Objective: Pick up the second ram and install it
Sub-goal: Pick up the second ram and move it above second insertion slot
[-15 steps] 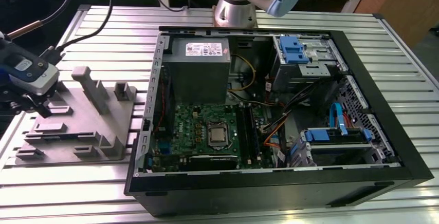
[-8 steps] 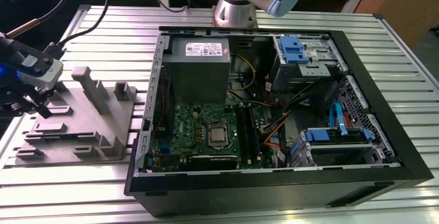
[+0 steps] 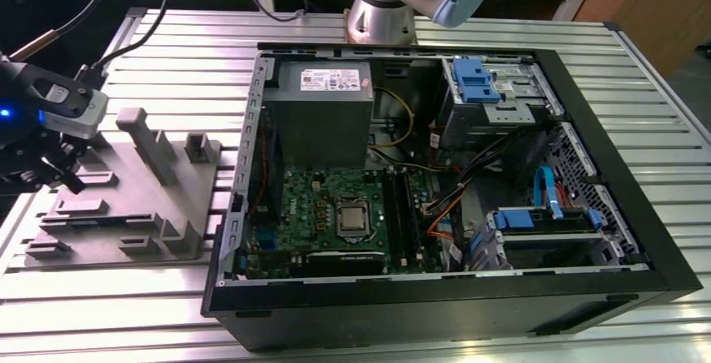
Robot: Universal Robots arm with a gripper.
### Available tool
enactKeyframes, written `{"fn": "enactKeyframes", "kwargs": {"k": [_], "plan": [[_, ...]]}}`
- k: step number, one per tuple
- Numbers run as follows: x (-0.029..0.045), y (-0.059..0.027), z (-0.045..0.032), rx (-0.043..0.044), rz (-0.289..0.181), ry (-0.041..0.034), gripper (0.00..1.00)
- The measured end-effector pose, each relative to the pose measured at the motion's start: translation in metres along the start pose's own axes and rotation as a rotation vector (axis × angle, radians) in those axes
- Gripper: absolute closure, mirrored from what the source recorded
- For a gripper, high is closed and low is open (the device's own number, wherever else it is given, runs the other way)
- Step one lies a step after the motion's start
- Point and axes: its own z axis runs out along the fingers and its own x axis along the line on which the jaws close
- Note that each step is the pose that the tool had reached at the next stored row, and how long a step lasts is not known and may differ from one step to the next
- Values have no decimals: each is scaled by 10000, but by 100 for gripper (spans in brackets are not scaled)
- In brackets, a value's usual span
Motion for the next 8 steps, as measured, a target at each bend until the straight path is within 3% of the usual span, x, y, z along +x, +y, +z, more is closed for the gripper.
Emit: {"fn": "enactKeyframes", "kwargs": {"k": [8], "plan": [[1, -2, 46, -44, -1453, 62, 90]]}}
